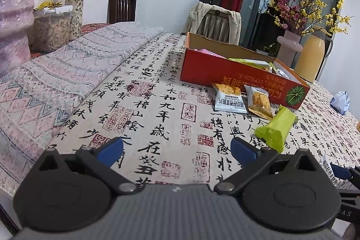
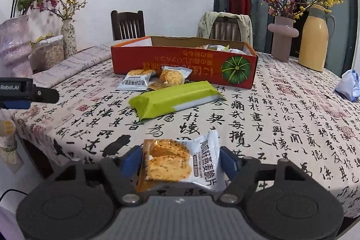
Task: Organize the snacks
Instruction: 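Carry the biscuit packet in the right gripper toward the box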
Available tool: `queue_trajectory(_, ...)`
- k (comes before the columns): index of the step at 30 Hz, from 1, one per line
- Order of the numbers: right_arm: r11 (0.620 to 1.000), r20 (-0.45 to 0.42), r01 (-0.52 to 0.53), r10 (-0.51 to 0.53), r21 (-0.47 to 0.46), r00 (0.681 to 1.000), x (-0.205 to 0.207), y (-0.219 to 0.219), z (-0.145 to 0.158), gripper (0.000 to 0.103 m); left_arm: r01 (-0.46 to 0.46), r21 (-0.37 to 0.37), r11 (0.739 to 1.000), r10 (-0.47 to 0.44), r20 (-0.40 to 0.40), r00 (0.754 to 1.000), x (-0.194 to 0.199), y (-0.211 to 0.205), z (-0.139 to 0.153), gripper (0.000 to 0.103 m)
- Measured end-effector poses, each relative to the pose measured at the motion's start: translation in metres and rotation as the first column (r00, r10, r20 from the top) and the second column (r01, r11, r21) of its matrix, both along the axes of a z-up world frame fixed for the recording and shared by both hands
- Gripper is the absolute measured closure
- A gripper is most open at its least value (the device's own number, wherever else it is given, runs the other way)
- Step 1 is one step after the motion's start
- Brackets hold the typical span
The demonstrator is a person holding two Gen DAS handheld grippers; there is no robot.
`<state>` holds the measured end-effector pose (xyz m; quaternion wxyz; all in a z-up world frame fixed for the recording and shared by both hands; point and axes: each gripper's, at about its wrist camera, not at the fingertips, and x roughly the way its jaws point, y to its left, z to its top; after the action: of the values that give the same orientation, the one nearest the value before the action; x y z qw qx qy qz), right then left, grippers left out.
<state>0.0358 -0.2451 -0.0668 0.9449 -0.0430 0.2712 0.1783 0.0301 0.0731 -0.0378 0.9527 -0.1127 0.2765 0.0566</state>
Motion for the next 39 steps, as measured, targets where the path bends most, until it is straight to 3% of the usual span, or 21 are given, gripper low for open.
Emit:
queue_trajectory(8,1.000,0.013,-0.006,0.006,0.012,1.000,0.000,-0.004,0.001,0.055,0.001,0.000,1.000,-0.001,-0.001,1.000,0.001,0.000,0.000,0.000)
queue_trajectory(11,1.000,0.019,-0.012,0.011,0.016,1.000,0.001,-0.004,0.002,0.058,0.002,-0.001,1.000,-0.002,-0.004,1.000,0.003,-0.001,-0.001,0.000)
queue_trajectory(20,0.998,0.095,0.046,-0.050,0.047,0.994,0.019,-0.016,0.019,0.058,0.011,0.002,1.000,-0.011,-0.011,1.000,0.019,-0.005,-0.001,0.000)
queue_trajectory(31,0.986,0.191,0.127,-0.145,0.105,0.971,0.099,-0.024,0.037,0.058,0.029,0.029,0.999,-0.029,-0.001,1.000,0.068,-0.019,0.008,0.000)
queue_trajectory(39,0.981,0.162,0.161,-0.178,0.113,0.971,0.144,-0.022,0.023,0.057,0.054,0.068,0.996,-0.052,-0.033,0.998,0.121,-0.040,0.009,0.000)
